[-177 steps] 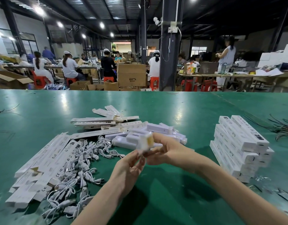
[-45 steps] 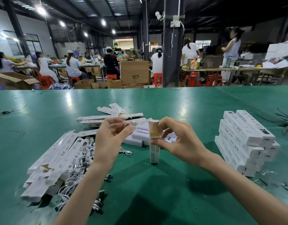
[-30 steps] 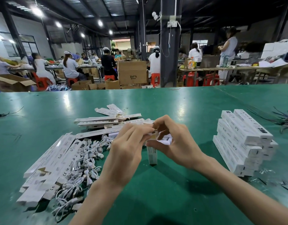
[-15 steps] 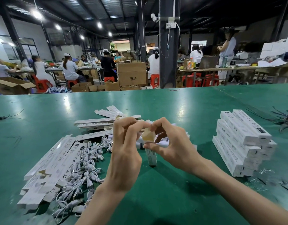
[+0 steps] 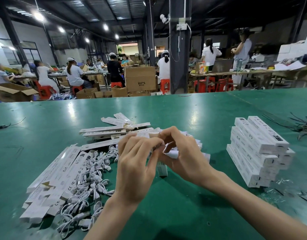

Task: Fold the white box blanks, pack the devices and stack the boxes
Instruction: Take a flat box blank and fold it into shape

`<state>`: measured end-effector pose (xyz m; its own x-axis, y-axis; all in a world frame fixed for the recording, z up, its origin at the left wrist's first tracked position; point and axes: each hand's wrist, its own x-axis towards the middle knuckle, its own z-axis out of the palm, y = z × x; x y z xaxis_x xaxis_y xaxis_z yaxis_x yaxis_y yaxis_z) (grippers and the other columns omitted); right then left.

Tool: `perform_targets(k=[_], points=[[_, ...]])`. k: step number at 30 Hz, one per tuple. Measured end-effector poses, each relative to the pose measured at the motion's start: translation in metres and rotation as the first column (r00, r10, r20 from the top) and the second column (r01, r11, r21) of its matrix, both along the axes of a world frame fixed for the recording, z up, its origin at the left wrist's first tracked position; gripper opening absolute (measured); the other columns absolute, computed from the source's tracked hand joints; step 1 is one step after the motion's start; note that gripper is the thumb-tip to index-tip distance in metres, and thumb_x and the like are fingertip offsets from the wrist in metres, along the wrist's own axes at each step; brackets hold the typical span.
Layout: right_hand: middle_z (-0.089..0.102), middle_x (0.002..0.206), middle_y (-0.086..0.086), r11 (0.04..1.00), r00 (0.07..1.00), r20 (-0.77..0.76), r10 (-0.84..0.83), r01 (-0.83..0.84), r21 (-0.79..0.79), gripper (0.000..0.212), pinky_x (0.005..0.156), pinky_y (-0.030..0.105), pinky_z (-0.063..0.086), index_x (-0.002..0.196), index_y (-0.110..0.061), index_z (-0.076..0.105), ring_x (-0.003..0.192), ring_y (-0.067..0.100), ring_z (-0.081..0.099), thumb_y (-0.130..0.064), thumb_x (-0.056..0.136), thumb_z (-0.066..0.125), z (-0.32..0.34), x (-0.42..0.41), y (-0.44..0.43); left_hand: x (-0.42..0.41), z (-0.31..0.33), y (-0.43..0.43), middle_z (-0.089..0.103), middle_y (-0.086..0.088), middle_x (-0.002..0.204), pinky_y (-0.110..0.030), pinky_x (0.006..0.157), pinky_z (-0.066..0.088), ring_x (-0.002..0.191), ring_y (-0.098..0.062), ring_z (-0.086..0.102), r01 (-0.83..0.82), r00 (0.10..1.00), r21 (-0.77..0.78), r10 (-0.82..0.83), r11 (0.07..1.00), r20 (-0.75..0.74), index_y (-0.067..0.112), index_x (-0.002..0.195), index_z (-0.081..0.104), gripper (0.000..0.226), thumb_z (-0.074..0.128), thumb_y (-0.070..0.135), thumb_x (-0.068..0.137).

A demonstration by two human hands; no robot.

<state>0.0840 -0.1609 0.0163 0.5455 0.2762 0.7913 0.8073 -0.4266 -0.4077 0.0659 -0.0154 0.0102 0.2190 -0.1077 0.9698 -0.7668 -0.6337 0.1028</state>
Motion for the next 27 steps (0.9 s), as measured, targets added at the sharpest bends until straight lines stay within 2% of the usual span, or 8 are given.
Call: perform_targets(k=[3, 7, 10, 13, 17, 20, 23, 27], points=[[0.059, 0.085, -0.013, 1.000, 1.000, -0.011, 0.009, -0.009, 0.018, 0.025, 0.062, 0.033, 0.051, 0.097, -0.008, 0.052, 0.074, 0.000, 0.056, -0.009, 0.082, 0.071, -0.0001, -0.0007, -0.0005, -0.0003, 0.0009, 0.0012, 0.067, 0.007, 0.087, -0.034, 0.079, 0.045, 0.078, -0.018, 0.060, -0.047, 0.999, 0.000, 0.047, 0.999, -0.014, 0.012, 0.090, 0.068, 0.009, 0.074, 0.011, 0.082], [0.062, 0.085, -0.009, 0.999, 0.999, -0.050, 0.022, -0.020, 0.031, 0.033, 0.065, 0.035, 0.052, 0.100, -0.012, 0.050, 0.072, 0.011, 0.058, -0.014, 0.079, 0.076, -0.0009, -0.0011, -0.0003, 0.0009, 0.0018, 0.0041, 0.058, 0.000, 0.095, -0.019, 0.081, 0.047, 0.087, -0.017, 0.059, -0.021, 0.996, -0.042, 0.017, 0.999, -0.084, 0.006, 0.092, 0.074, 0.012, 0.072, 0.007, 0.080], [0.062, 0.085, -0.009, 0.999, 0.996, -0.081, 0.028, -0.026, 0.028, 0.032, 0.066, 0.037, 0.052, 0.099, -0.009, 0.050, 0.075, 0.014, 0.060, -0.014, 0.079, 0.075, -0.0029, -0.0010, -0.0005, 0.0034, 0.0006, 0.0065, 0.060, -0.006, 0.080, -0.029, 0.080, 0.046, 0.082, -0.026, 0.060, -0.139, 0.989, 0.072, 0.142, 0.988, -0.035, 0.005, 0.085, 0.075, 0.009, 0.077, 0.004, 0.077], [0.060, 0.082, -0.011, 0.999, 0.993, -0.113, 0.027, -0.022, 0.044, 0.030, 0.066, 0.037, 0.052, 0.097, -0.007, 0.051, 0.074, 0.016, 0.059, -0.009, 0.079, 0.075, -0.0043, -0.0001, -0.0011, 0.0074, -0.0011, 0.0097, 0.058, -0.003, 0.073, -0.031, 0.085, 0.037, 0.079, -0.022, 0.053, -0.251, 0.968, 0.175, 0.251, 0.952, 0.022, 0.009, 0.078, 0.073, 0.014, 0.083, 0.000, 0.072], [0.060, 0.082, -0.012, 0.997, 0.994, -0.109, 0.028, -0.020, 0.077, 0.026, 0.065, 0.036, 0.052, 0.095, -0.005, 0.052, 0.073, 0.013, 0.058, -0.002, 0.079, 0.072, -0.0068, 0.0010, -0.0005, 0.0074, -0.0027, 0.0073, 0.059, 0.000, 0.072, -0.030, 0.083, 0.033, 0.079, -0.020, 0.050, -0.235, 0.971, 0.134, 0.237, 0.963, -0.003, 0.011, 0.075, 0.071, 0.009, 0.079, 0.008, 0.077], [0.061, 0.082, -0.008, 0.995, 0.994, -0.102, 0.029, -0.019, 0.095, 0.026, 0.065, 0.033, 0.052, 0.095, -0.005, 0.052, 0.073, 0.011, 0.059, -0.004, 0.079, 0.073, -0.0079, 0.0000, 0.0001, 0.0077, -0.0034, 0.0074, 0.067, 0.006, 0.078, -0.032, 0.083, 0.035, 0.083, -0.019, 0.056, -0.204, 0.978, 0.096, 0.208, 0.974, -0.025, 0.014, 0.089, 0.073, 0.009, 0.075, 0.014, 0.080], [0.062, 0.082, -0.004, 0.994, 0.994, -0.110, 0.023, -0.011, 0.110, 0.029, 0.065, 0.032, 0.052, 0.095, -0.009, 0.051, 0.070, 0.013, 0.059, -0.001, 0.078, 0.074, -0.0070, -0.0008, -0.0007, 0.0077, -0.0053, 0.0086, 0.070, 0.007, 0.082, -0.035, 0.087, 0.035, 0.088, -0.017, 0.056, -0.180, 0.983, 0.158, 0.183, 0.971, -0.004, 0.013, 0.096, 0.072, 0.014, 0.069, 0.015, 0.083], [0.063, 0.079, 0.001, 0.991, 0.993, -0.111, 0.033, -0.018, 0.132, 0.031, 0.063, 0.026, 0.052, 0.095, -0.009, 0.051, 0.066, 0.013, 0.059, -0.009, 0.075, 0.075, -0.0036, -0.0020, -0.0036, 0.0035, -0.0069, 0.0068, 0.067, 0.009, 0.079, -0.035, 0.073, 0.036, 0.082, -0.020, 0.049, -0.205, 0.978, 0.239, 0.209, 0.949, 0.008, 0.014, 0.085, 0.066, 0.009, 0.063, 0.022, 0.083]])
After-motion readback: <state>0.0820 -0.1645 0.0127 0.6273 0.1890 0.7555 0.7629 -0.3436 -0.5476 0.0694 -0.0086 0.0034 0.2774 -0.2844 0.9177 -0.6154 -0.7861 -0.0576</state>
